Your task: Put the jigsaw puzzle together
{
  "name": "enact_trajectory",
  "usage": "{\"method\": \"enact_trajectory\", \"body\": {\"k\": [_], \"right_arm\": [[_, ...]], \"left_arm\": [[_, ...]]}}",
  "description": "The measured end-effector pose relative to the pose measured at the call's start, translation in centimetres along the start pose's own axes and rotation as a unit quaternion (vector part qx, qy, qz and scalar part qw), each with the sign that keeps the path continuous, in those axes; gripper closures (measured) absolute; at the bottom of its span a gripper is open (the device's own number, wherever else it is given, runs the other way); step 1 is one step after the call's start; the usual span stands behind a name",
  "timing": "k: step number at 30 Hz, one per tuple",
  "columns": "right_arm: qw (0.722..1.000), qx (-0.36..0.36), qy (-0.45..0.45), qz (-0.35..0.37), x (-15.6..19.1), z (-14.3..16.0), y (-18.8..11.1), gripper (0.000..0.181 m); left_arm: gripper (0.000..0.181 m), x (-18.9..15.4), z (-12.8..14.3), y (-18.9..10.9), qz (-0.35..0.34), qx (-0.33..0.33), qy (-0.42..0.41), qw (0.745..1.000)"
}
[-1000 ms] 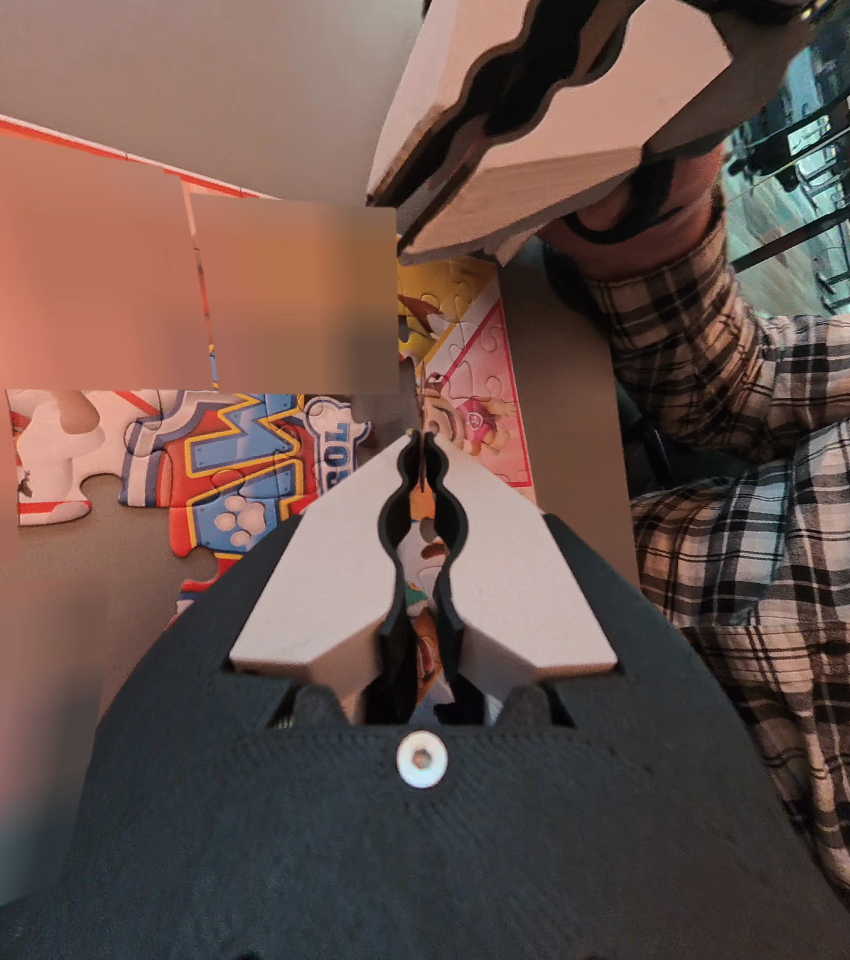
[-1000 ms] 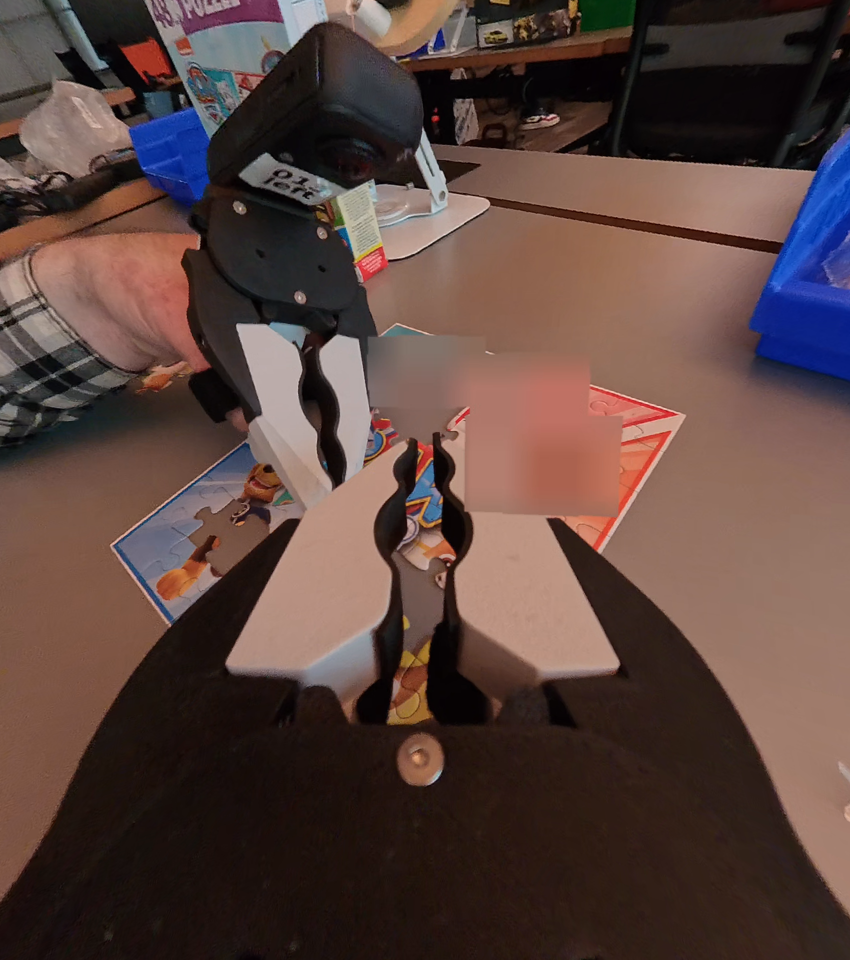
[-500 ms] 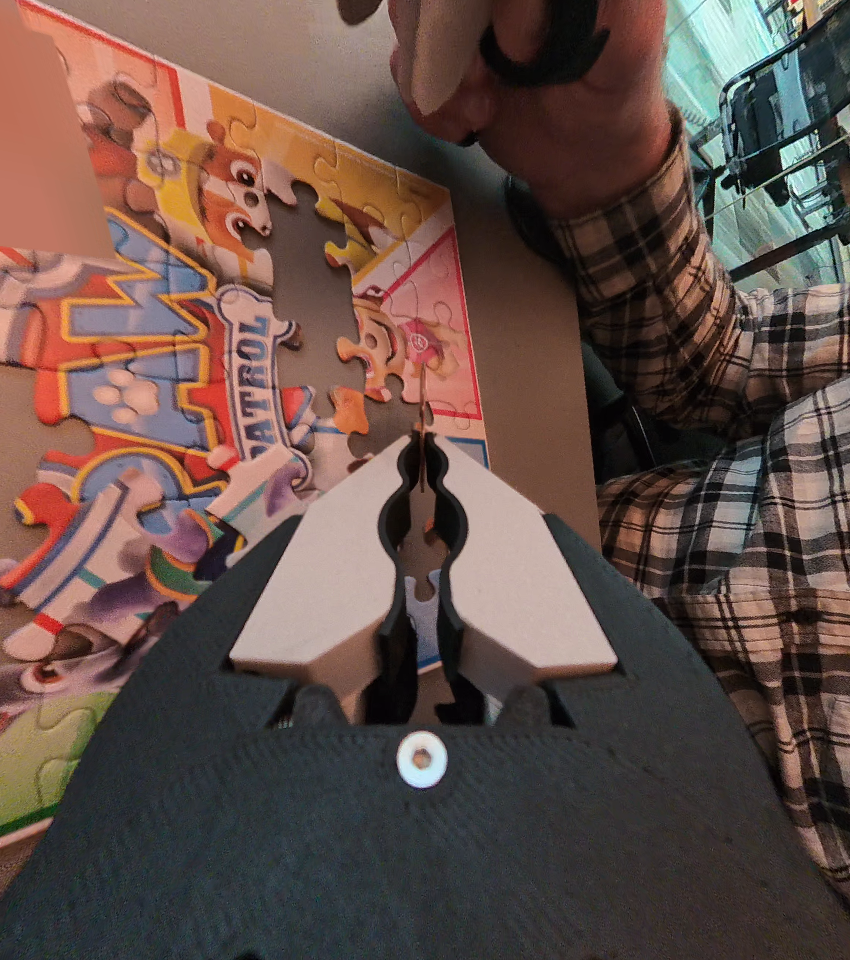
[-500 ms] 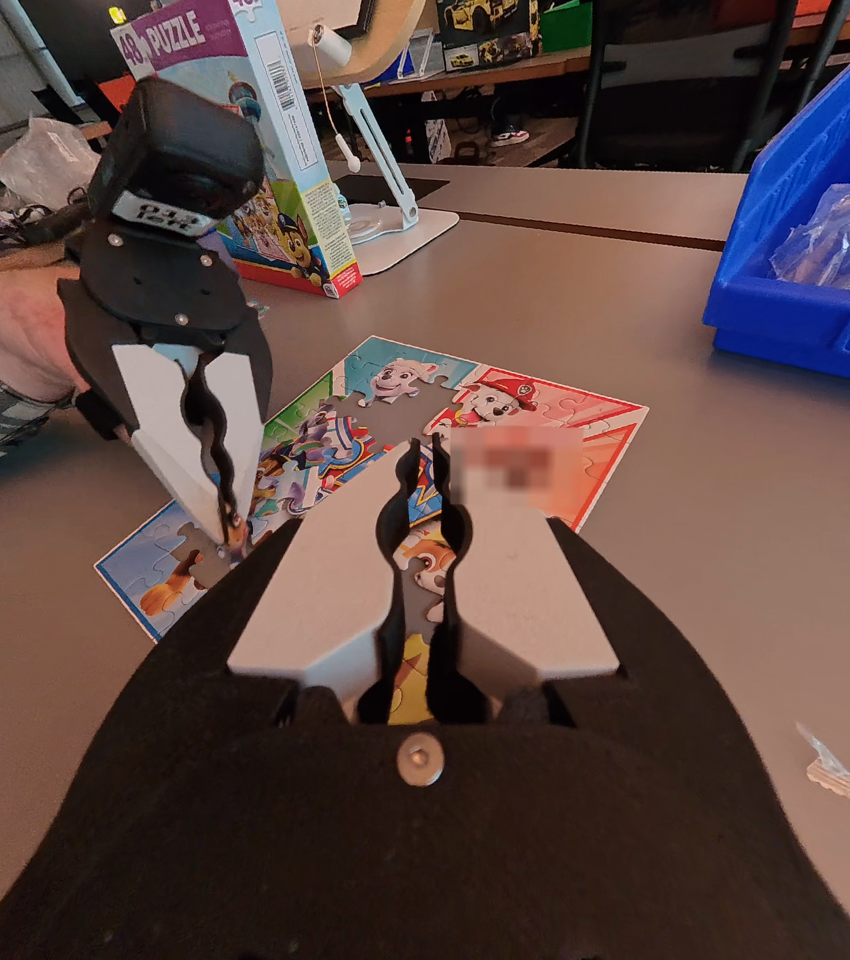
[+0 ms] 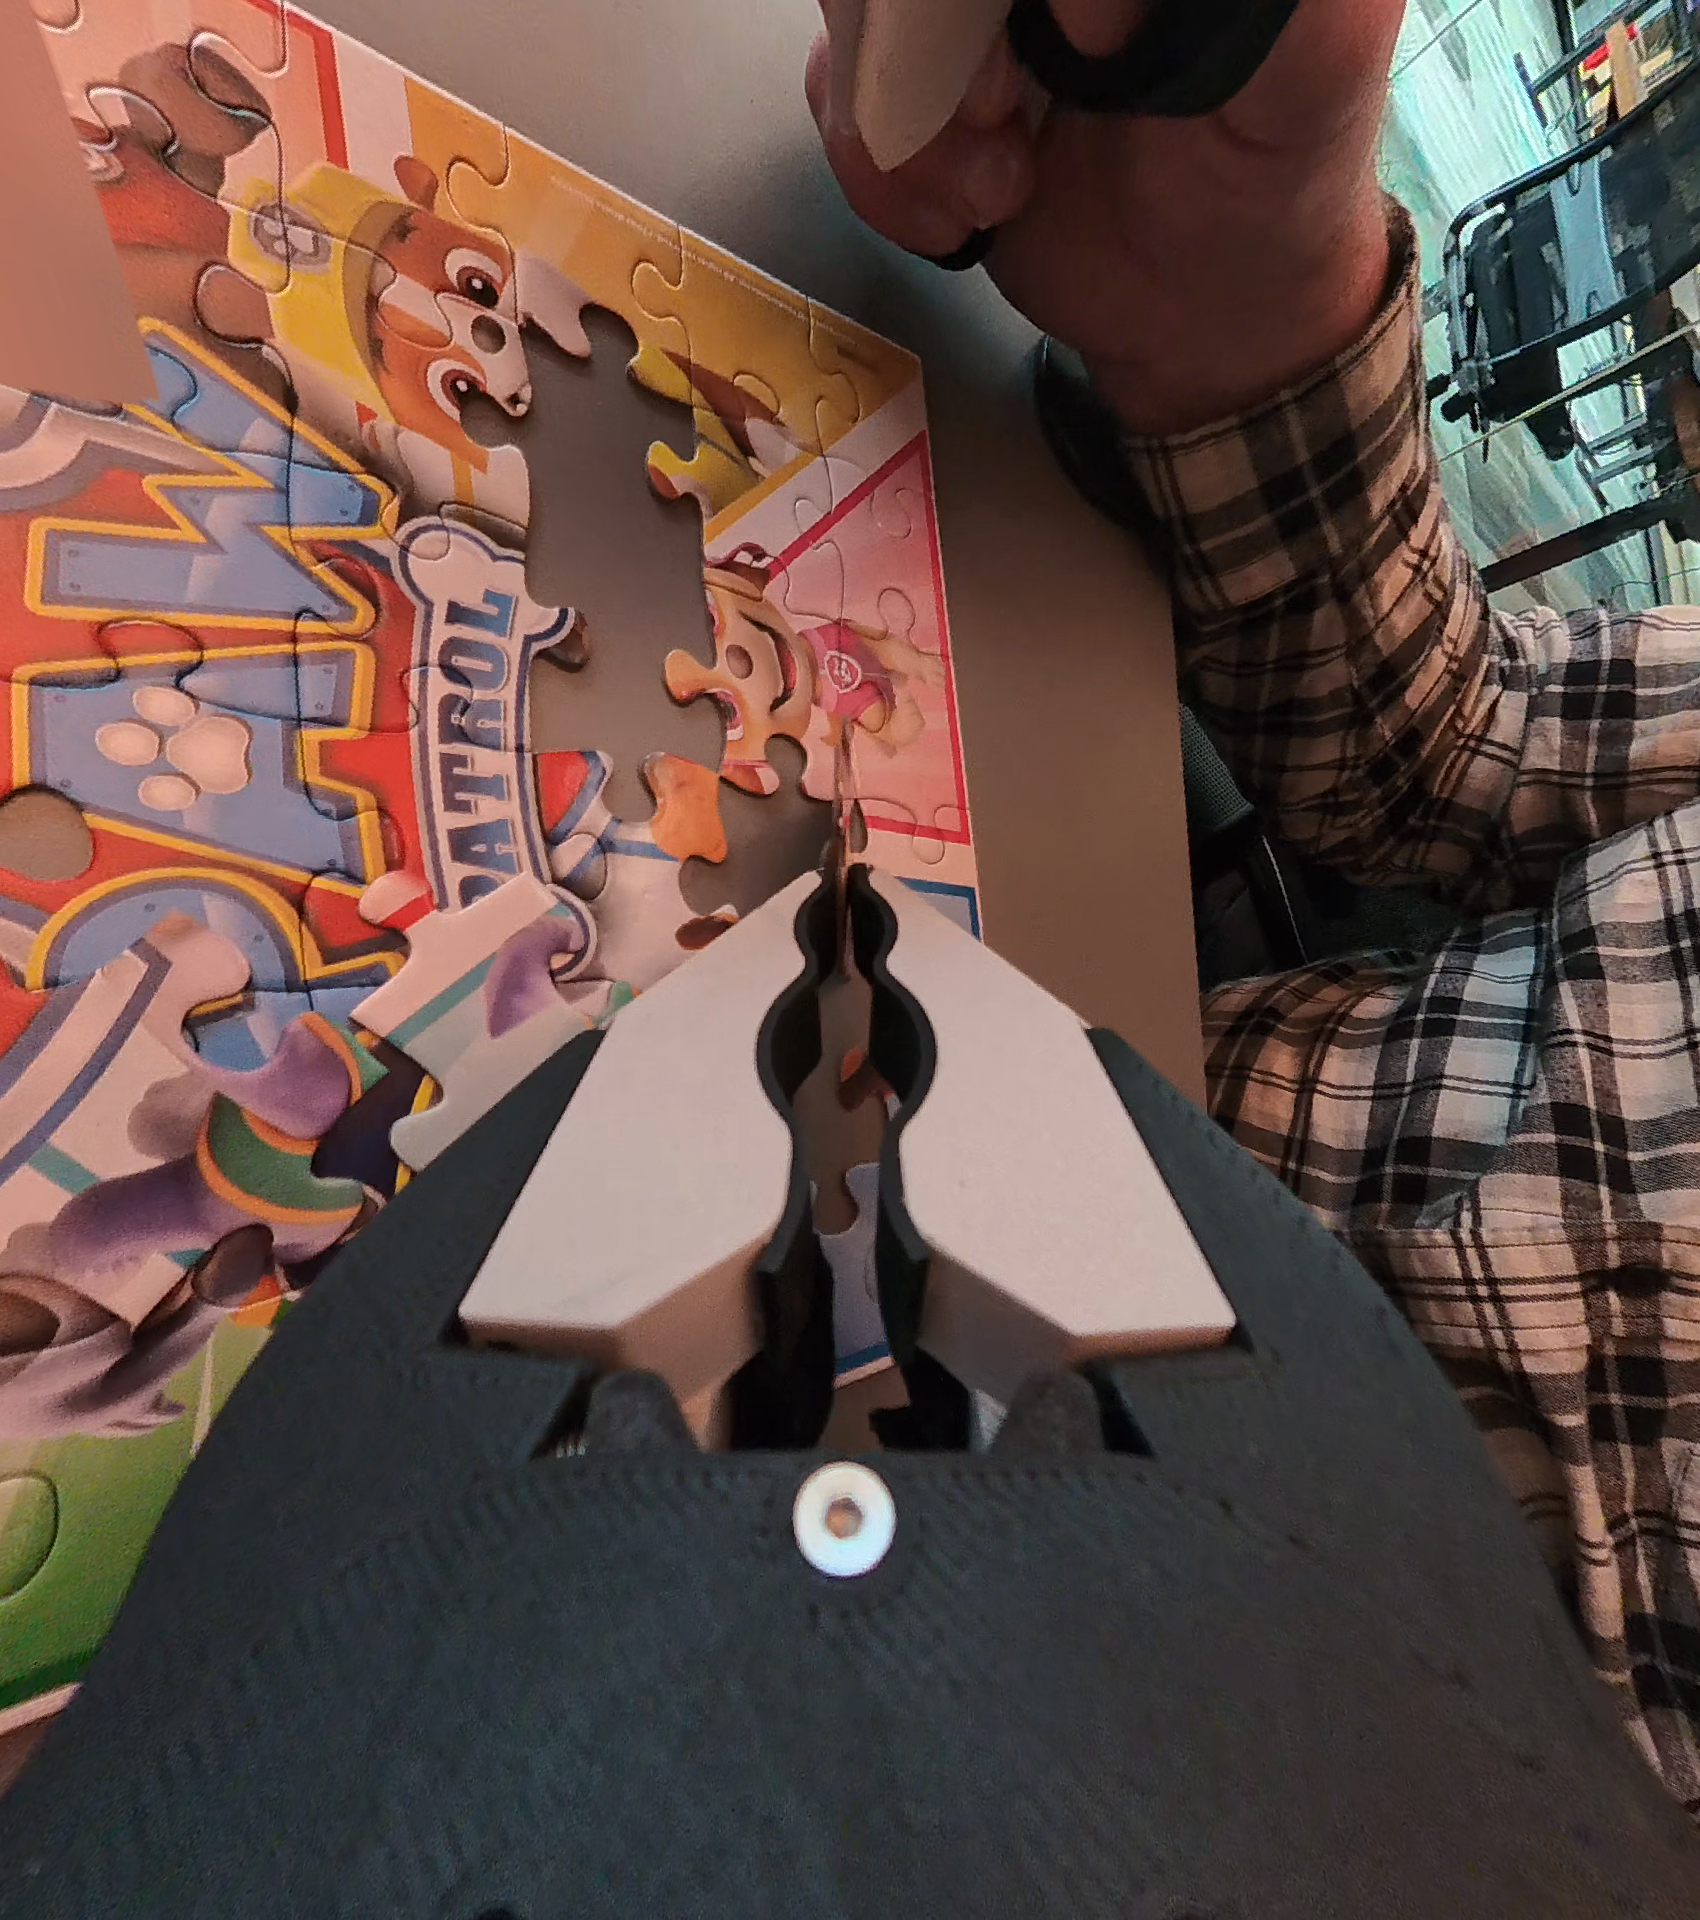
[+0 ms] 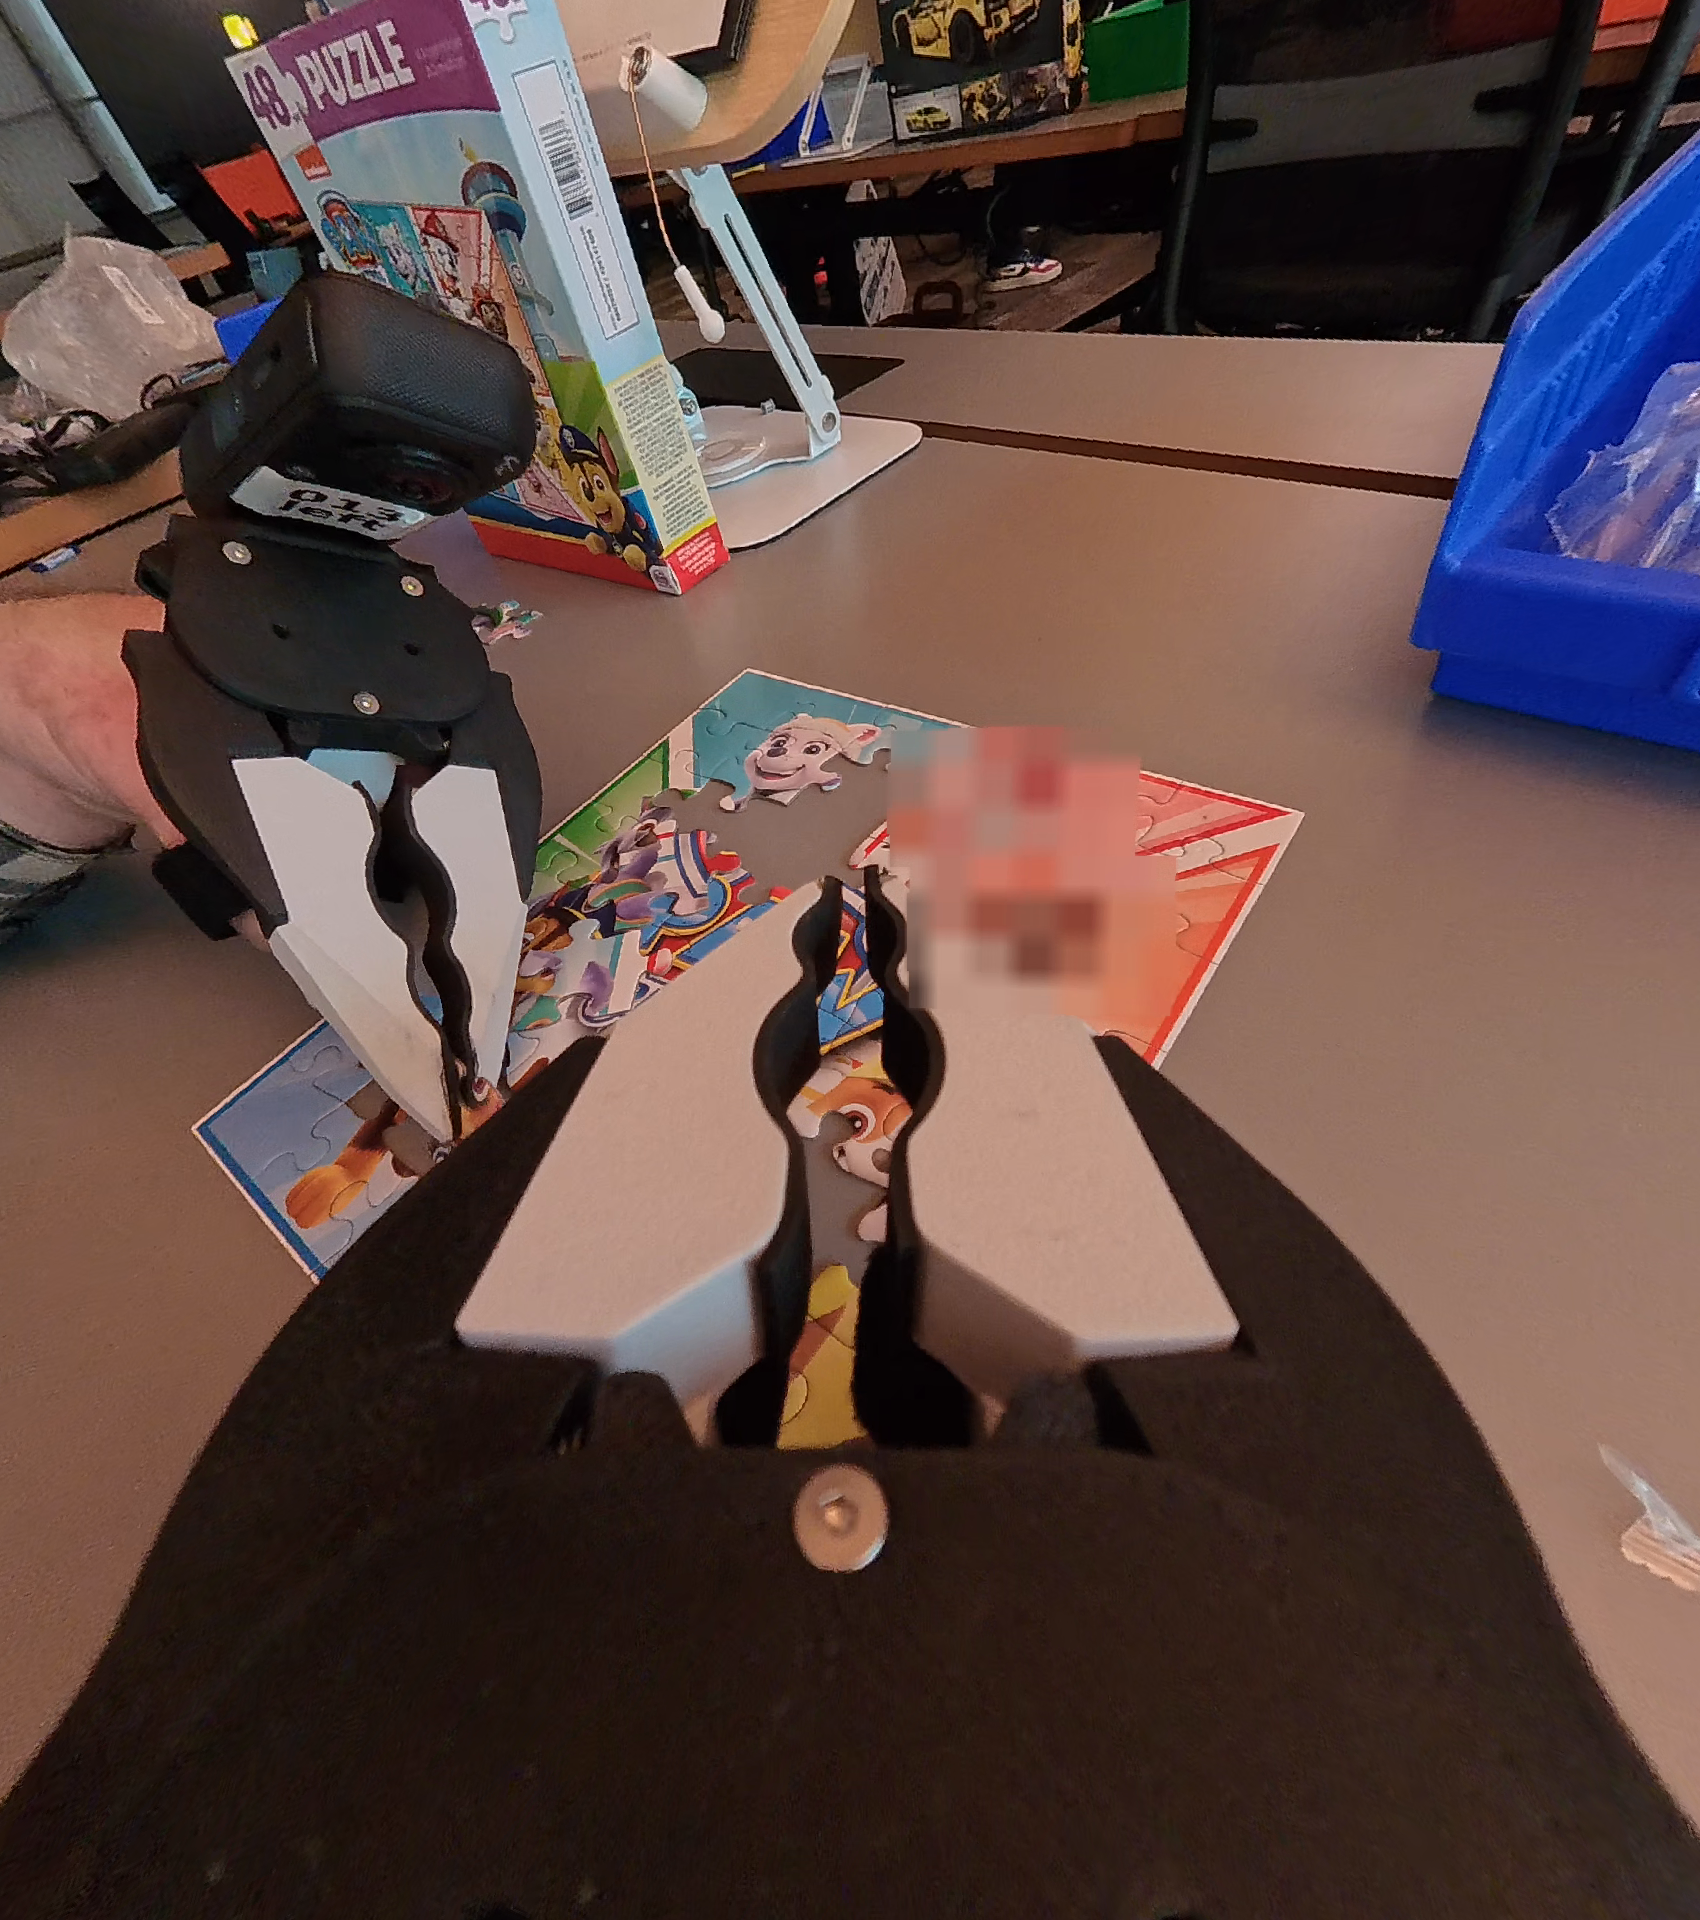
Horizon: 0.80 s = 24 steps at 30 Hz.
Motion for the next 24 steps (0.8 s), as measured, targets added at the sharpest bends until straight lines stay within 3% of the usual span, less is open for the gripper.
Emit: {"method": "enact_trajectory", "body": {"k": [14, 20, 24], "right_arm": [[1.000, -0.008, -0.002, -0.016, 0.5, -0.3, -0.1, 0.178], [0.992, -0.021, -0.038, -0.119, 4.1, -0.8, 0.1, 0.168], [0.981, -0.051, -0.030, -0.183, 5.4, -1.6, -0.8, 0.168]], "left_arm": [[0.181, -0.4, 1.8, -3.2, -0.014, -0.024, 0.003, 1.000], [0.181, -0.6, 0.3, -4.9, -0.032, -0.043, 0.039, 0.998], [0.181, -0.5, -2.3, -5.2, -0.047, -0.048, 0.071, 0.995]]}}
Point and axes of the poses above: each gripper's, where its closed fingertips meet, y out along the fingers, z out of its underside, x = y × z across the jaws, the point moved 3 cm from there along -y, back along the fingers, and after that the axes turned 3 degrees about x, right-handed, at the moved point
